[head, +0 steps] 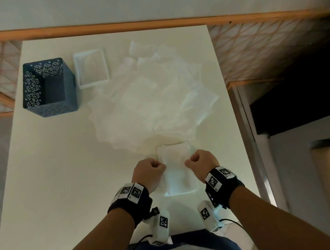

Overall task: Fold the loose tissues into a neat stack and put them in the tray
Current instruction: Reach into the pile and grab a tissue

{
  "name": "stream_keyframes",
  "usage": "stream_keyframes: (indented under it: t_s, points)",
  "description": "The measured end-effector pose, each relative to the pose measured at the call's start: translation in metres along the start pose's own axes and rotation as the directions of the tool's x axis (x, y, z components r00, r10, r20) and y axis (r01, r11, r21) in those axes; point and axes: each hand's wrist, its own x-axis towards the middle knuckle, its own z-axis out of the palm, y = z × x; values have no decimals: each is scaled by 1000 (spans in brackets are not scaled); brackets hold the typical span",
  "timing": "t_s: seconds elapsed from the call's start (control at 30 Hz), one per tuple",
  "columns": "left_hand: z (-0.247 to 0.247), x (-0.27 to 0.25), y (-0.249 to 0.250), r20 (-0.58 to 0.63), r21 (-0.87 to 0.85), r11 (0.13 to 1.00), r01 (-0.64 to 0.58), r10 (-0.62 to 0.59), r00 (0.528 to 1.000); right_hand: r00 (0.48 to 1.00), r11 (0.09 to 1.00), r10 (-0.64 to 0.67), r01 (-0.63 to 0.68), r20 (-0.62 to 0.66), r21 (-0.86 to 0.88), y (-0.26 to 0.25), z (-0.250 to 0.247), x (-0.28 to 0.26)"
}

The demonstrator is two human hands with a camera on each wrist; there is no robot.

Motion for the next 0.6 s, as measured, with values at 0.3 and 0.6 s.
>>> stream_keyframes:
  t_s: [0.3,0.6]
  points:
    - [-1,9,-2,10,12,999,33,-33,999,999,999,36,-35,39,-27,0,5,5]
    - [-30,3,-2,-68,-102,995,-18,11,998,994,993,-103,101,-35,-56,-52,-41,23]
